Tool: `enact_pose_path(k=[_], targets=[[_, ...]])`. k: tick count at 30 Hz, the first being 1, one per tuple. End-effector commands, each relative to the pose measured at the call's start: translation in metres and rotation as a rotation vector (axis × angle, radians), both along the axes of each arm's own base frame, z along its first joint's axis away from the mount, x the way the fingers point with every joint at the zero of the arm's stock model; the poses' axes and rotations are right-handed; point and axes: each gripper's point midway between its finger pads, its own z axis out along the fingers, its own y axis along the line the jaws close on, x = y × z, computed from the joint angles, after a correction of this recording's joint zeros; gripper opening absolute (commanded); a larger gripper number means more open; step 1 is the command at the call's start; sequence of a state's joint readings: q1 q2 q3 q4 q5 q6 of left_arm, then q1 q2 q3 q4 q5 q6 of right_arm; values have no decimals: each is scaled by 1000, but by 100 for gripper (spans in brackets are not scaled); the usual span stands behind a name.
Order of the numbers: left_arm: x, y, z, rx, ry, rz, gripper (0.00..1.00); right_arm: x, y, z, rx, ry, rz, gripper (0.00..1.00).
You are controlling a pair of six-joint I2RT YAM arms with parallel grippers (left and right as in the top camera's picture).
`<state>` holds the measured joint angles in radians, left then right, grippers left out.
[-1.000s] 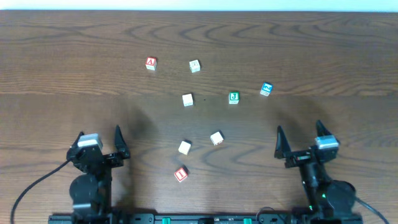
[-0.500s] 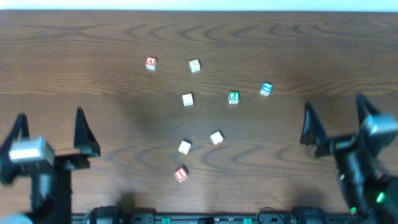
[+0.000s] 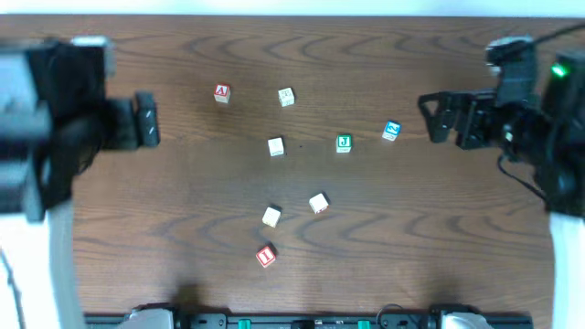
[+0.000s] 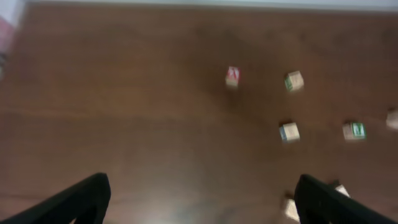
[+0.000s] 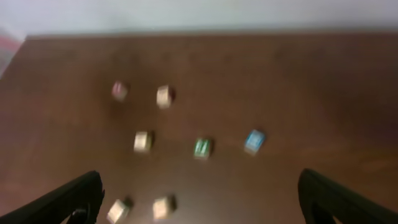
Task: Spell out Ai2
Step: 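Raise both arms and move the left gripper toward the red A block, then lower the left gripper over the red A block and grasp it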
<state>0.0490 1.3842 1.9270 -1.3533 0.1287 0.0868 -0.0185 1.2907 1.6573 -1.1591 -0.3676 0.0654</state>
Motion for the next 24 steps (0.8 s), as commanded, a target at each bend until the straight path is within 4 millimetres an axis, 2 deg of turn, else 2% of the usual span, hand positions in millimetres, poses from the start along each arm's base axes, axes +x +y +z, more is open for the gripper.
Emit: enact_pose_path(k=[1, 4, 8, 12, 16, 20, 24], targets=[[18, -19, -32, -101, 135, -74, 95, 4, 8, -15, 55, 88, 35, 99], [40, -24, -67, -141, 251, -87, 95, 13, 6, -46, 39, 203, 20, 99], [70, -23, -107, -153, 337, -84, 96, 26, -9, -85, -45, 343, -107, 99], [99, -24, -140, -163, 374, -74, 95, 36, 1, -110, -94, 404, -93, 99], [128, -34, -165, -138, 359, -84, 95, 44, 10, -128, -114, 445, -90, 99], [149, -40, -190, 15, 354, -92, 95, 50, 13, -143, -115, 482, -103, 99], [166, -51, -200, 174, 317, -144, 95, 53, 12, -147, -118, 491, -107, 99]])
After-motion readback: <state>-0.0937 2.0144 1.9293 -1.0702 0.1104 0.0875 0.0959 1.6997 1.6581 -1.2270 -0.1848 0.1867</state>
